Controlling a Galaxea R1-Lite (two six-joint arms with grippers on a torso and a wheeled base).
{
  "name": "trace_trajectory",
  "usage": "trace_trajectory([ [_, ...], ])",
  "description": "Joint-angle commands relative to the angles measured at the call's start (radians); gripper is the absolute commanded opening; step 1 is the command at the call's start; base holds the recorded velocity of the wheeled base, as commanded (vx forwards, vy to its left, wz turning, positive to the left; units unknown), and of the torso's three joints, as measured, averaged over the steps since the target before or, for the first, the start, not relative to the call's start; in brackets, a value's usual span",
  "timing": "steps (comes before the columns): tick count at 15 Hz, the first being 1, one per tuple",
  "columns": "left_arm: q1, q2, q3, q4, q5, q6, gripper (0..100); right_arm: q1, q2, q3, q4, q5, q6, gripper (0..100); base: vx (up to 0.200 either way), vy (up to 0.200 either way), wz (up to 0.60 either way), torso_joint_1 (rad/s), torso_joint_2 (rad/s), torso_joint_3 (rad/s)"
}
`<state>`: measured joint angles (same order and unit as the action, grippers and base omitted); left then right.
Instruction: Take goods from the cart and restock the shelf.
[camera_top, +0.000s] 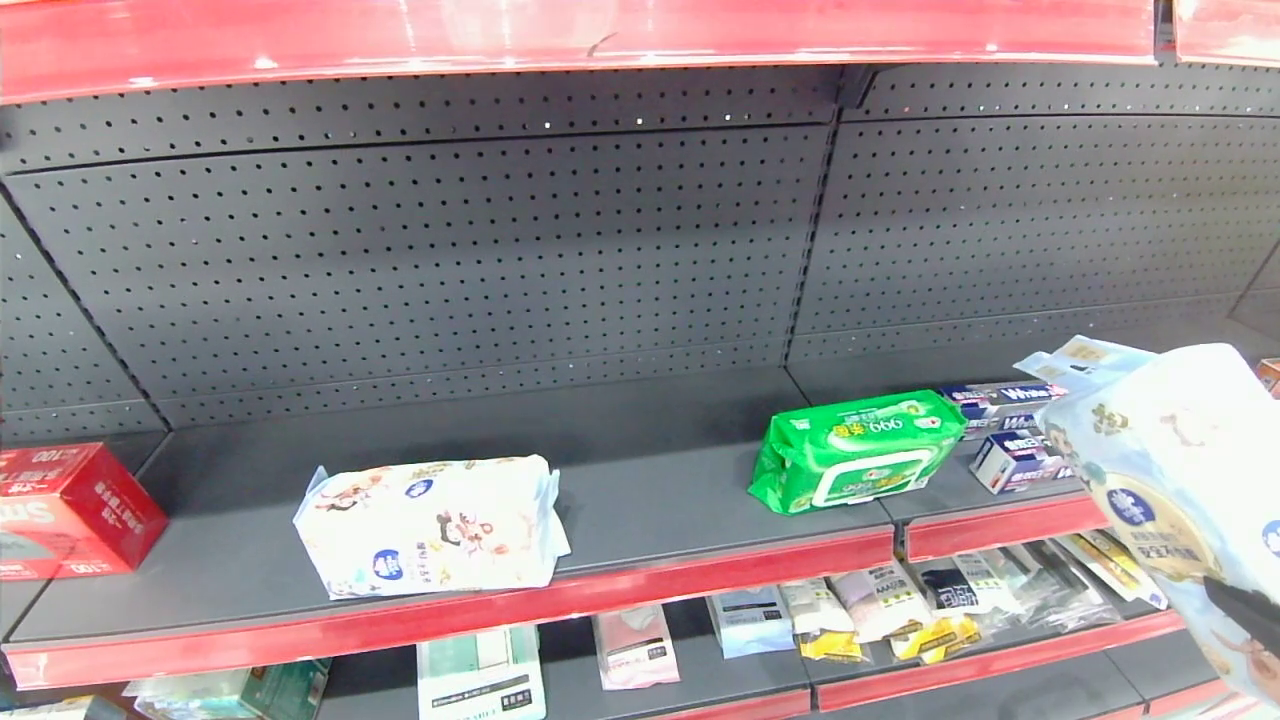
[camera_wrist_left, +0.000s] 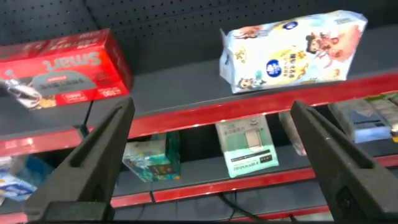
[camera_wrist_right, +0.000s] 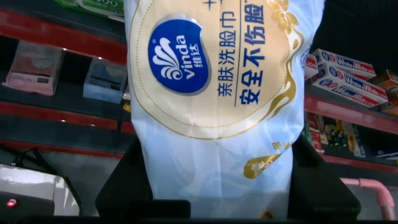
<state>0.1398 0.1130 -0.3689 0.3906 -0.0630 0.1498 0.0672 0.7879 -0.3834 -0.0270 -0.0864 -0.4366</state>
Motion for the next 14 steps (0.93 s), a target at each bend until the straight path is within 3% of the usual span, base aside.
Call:
trace_trajectory([
  [1,0.001,-0.012,0.008,0.001,0.002,-0.001,100,0.0,0.011,0.005,-0.001,0.007,-0.001,0,0.0,0.0,0.0,0.0,0.0,0.0],
  [5,0.001,-0.012,0.025,-0.001,-0.001,0.028,100,-0.004,0.011,0.014,-0.002,0.027,0.007,0,0.0,0.0,0.0,0.0,0.0,0.0],
  [12,0.001,-0.012,0.082,-0.003,0.017,0.016,100,-0.012,0.017,0.029,-0.004,0.025,0.142,0,0.0,0.0,0.0,0.0,0.0,0.0],
  [14,0.001,-0.012,0.099,0.002,0.029,0.027,100,-0.024,0.051,0.017,-0.004,0.025,0.168,0,0.0,0.0,0.0,0.0,0.0,0.0],
])
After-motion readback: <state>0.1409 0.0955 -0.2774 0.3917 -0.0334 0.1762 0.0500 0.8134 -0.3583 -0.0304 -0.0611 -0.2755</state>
